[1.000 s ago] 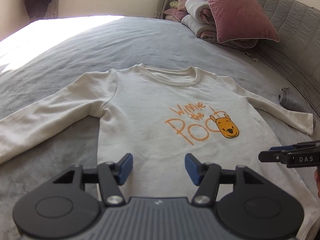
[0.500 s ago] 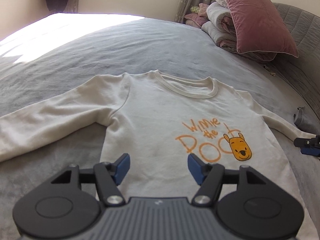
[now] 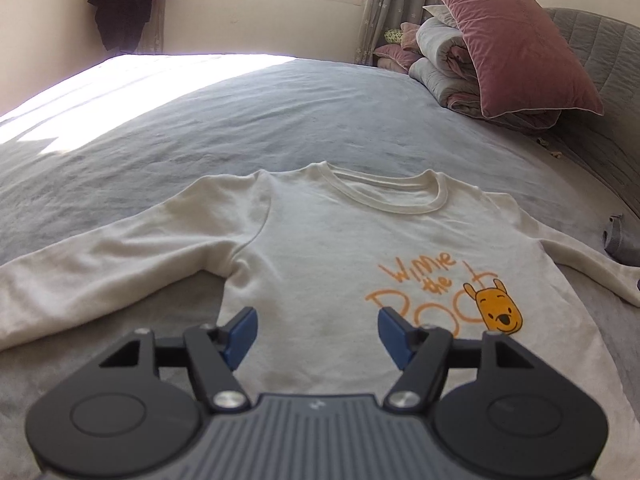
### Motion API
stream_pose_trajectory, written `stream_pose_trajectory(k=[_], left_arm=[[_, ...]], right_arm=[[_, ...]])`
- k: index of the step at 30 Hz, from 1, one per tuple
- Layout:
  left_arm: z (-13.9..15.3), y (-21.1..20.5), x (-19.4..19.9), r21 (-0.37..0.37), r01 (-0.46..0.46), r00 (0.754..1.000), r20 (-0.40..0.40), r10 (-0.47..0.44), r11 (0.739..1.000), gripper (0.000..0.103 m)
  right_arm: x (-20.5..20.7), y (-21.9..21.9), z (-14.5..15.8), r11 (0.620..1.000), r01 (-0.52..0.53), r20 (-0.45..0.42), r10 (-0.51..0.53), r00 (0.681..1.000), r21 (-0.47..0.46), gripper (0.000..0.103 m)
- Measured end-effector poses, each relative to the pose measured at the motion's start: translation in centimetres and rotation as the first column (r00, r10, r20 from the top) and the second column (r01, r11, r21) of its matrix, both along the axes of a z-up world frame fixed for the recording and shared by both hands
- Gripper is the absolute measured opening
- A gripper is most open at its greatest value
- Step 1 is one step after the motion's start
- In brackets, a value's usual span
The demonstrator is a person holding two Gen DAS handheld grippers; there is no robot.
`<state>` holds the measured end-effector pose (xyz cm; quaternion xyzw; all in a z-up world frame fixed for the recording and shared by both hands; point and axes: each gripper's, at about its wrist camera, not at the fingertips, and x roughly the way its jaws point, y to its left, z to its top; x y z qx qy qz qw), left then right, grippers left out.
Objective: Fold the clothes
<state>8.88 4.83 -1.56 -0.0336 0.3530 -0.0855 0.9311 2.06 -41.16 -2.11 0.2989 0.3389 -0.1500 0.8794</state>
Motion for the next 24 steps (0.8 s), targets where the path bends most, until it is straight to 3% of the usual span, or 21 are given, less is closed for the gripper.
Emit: stream_pose_trajectory(k=[3,5,9,11,20,24], left_arm=[[0.2,-0.5,0.3,0.011,0.026,1.000,0.001,-0.026,1.000,0.061],[0.4,-1.4,0.9,0.016,0.042,0.999,-0.009,-0.042,0.999,0.042],[1.4,-5.4,2.7,-0.030,0.120,0.993,-0.012,-0.120,0.992,0.026],[1.8,-9.0,3.6,-0.056,0.197,0.980,0.003,-0.197,0.979,0.011],[1.8,-22.7,6.2,-0.061,0.406,0.914,0.011,-0.406,0.912,0.005],[1.2,-24.9,8.1,-0.050,0.436,0.899,-0.029,-0.437,0.899,0.002]], right_arm=[[-0.6,-1.0,0.3,0.999,0.036,0.009,-0.036,0.999,0.006,0.068],[-0.8,-1.7,0.7,0.998,0.066,0.014,-0.066,0.998,0.011,0.068],[-1.1,-3.1,1.3,0.993,0.116,0.015,-0.116,0.993,0.025,0.068],[-1.3,-3.7,1.4,0.990,0.136,0.015,-0.137,0.991,0.029,0.068],[-2.8,-6.1,1.6,0.986,0.161,0.030,-0.163,0.986,0.046,0.068],[-2.7,-5.5,0.3,0.986,0.069,0.063,-0.079,0.995,0.155,0.068]])
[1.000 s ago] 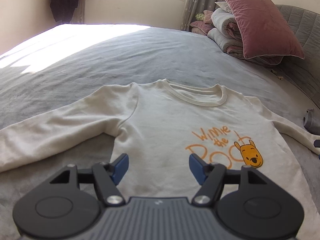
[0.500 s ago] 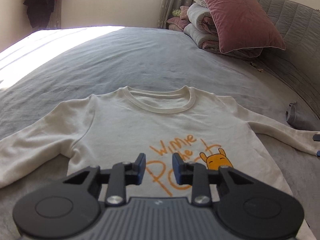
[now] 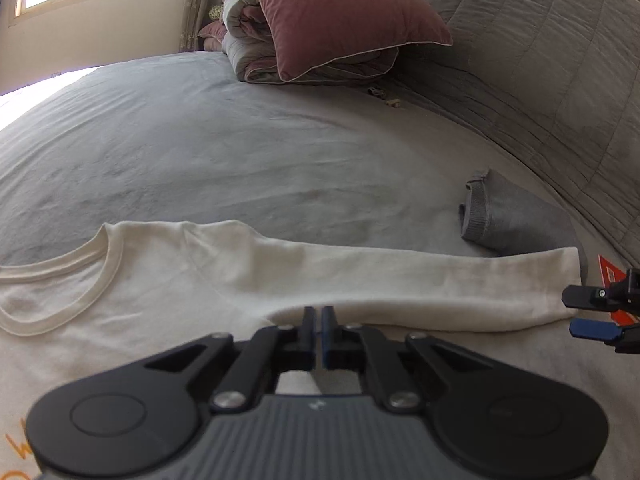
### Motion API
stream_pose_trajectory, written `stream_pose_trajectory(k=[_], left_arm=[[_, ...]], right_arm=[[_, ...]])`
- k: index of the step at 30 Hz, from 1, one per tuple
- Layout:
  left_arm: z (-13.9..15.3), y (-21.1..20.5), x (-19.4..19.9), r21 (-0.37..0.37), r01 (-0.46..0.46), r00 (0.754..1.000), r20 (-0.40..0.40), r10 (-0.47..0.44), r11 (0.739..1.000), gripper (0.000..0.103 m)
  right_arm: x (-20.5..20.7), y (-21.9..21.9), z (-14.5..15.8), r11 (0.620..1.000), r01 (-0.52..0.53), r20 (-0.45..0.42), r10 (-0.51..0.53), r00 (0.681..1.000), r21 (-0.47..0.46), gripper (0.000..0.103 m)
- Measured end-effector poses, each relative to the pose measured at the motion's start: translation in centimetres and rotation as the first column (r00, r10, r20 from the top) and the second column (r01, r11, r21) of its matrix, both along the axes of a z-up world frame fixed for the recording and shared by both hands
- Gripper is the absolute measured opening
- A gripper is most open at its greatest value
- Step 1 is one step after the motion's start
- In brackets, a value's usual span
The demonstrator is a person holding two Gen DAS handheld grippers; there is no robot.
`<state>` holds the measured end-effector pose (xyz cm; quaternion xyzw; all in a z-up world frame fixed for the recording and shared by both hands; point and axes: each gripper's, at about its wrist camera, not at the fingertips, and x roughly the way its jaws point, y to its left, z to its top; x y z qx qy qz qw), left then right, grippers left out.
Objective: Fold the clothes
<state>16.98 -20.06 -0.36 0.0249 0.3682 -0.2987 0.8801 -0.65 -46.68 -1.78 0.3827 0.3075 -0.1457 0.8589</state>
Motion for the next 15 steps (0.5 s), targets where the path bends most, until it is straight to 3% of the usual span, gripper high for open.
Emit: stream_pose_trajectory(k=[4,6,11,15], left_arm=[[-0.5,-1.3,2.3,0.025,0.038,0.999,-0.037,-0.037,0.999,0.002],[-0.9,-1.9,3.4,0.041,0.051,0.997,-0.053,-0.049,0.998,0.002],[-2.7,-2.8,5.4,0.103,0.039,0.997,-0.072,-0.032,0.994,0.001],[-3.1,-2.6,6.3,0.066,0.025,0.996,-0.086,-0.019,0.998,0.001]], right_arm=[[1.3,2.1,-2.1,0.992,-0.100,0.015,0.099,0.995,0.082,0.063],[1.9,3.5,-3.1,0.989,-0.130,0.018,0.129,0.991,0.064,0.062],[3.5,6.2,-4.1,0.974,-0.213,0.078,0.219,0.973,-0.082,0.063],[4.8,6.6,-5.0,0.962,-0.236,0.136,0.254,0.958,-0.134,0.063]])
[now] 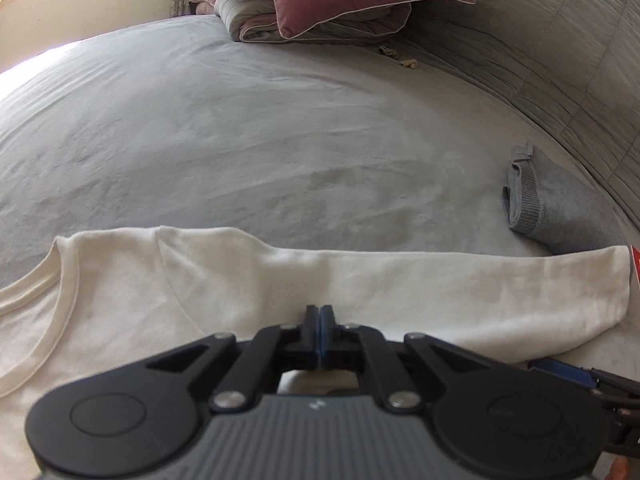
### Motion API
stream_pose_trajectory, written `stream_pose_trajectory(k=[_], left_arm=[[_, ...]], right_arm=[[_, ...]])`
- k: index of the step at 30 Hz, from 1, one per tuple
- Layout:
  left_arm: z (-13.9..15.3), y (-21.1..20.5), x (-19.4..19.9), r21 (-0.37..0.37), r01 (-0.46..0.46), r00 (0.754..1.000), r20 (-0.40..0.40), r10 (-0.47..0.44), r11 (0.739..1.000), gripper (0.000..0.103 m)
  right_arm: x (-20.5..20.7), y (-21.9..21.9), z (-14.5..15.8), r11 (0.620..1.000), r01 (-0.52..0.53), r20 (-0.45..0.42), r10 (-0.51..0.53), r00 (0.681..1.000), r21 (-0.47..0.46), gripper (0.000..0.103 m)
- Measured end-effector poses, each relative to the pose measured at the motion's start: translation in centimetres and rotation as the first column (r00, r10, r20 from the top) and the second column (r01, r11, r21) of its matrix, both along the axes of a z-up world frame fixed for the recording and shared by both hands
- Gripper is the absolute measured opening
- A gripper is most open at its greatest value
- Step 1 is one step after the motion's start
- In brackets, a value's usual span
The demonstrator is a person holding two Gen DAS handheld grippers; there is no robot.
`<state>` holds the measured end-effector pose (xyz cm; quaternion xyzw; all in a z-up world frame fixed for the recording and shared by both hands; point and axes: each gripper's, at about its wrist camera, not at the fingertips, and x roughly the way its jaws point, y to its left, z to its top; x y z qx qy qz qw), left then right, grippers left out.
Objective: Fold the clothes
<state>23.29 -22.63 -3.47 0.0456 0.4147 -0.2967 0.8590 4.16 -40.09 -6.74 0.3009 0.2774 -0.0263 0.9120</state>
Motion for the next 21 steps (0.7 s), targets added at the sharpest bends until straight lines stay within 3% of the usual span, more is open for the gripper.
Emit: stream_pose_trajectory(k=[5,12,15,19,21], left_arm=[[-0.2,-0.2,0.5,-0.003,0.014,1.000,0.004,-0.014,1.000,0.001],[-0.3,0.1,0.8,-0.001,0.037,0.999,0.010,-0.037,0.999,0.001],[-0.4,0.0,0.6,0.004,0.046,0.999,0.026,-0.046,0.999,0.001],[-0.7,0.2,0.0,-0.003,0.057,0.996,0.070,-0.057,0.998,0.001],[-0.8,0.4,-0.2,-0.006,0.063,0.994,0.087,-0.062,0.998,0.002]], right_arm=[[1.1,0.1,-0.3,1.000,-0.021,0.060,0.019,0.998,0.021,0.063],[2.7,0.6,-0.8,0.983,-0.079,0.127,0.058,0.990,0.168,0.059],[3.7,1.3,-0.9,0.970,-0.120,0.136,0.092,0.986,0.211,0.046],[4.4,2.0,-1.1,0.957,-0.160,0.098,0.140,0.985,0.243,0.007],[4.2,1.5,-1.2,0.943,-0.145,0.063,0.132,0.989,0.300,0.005]])
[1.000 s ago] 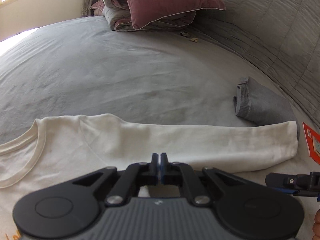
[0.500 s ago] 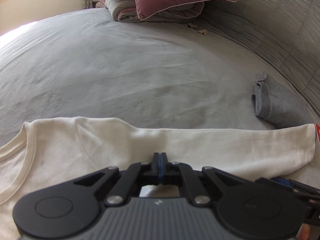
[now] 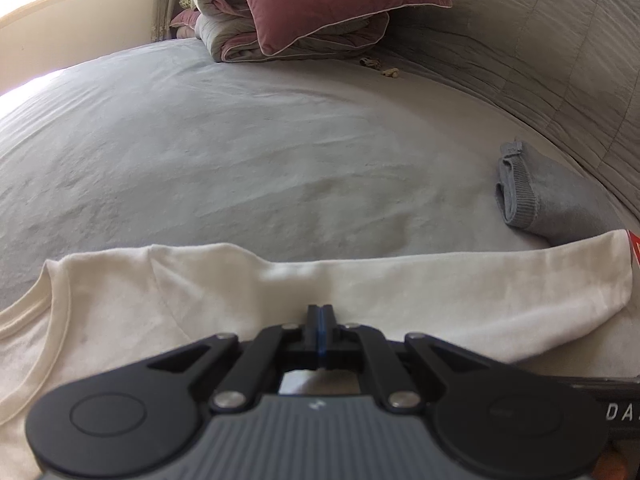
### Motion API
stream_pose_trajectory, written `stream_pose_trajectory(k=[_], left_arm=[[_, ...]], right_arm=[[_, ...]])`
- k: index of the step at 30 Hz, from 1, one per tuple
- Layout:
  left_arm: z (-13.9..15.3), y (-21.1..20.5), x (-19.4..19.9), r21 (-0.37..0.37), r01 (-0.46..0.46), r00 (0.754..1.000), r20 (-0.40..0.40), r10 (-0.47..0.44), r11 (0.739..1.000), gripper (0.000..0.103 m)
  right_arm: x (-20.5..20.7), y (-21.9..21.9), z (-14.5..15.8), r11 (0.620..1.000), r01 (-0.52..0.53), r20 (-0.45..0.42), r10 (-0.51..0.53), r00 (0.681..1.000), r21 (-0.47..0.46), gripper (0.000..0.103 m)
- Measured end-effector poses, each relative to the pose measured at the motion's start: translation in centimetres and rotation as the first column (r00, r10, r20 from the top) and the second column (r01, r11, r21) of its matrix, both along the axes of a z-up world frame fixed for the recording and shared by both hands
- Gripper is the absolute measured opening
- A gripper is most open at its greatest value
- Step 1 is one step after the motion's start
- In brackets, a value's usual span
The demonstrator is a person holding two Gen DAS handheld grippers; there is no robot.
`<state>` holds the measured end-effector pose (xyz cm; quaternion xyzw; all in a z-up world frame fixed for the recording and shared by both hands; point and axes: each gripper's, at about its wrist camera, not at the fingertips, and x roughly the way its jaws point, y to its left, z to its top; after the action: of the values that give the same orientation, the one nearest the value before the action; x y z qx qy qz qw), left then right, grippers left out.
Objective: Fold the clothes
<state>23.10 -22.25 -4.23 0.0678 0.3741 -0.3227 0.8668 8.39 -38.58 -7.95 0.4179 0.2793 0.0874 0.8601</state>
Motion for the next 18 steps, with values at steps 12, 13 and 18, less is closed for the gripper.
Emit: stream_pose_trajectory(k=[12,13,18], left_arm=[[3.5,0.1,4.0,0.097,0.124,0.988,0.080,-0.132,0.988,0.039],[3.4,-0.2,4.0,0.102,0.146,0.985,0.080,-0.154,0.984,0.040],[2.4,-3.0,3.0,0.159,0.274,0.957,0.049,-0.285,0.948,0.040]], right_arm=[[-0.8,-0.2,0.8,0.999,0.027,-0.135,-0.020,0.991,0.046,0.003],[-0.9,-0.2,0.7,0.998,0.027,-0.135,-0.020,0.991,0.049,0.003],[-0.6,-0.1,0.4,0.998,0.027,-0.133,-0.020,0.991,0.052,0.002]])
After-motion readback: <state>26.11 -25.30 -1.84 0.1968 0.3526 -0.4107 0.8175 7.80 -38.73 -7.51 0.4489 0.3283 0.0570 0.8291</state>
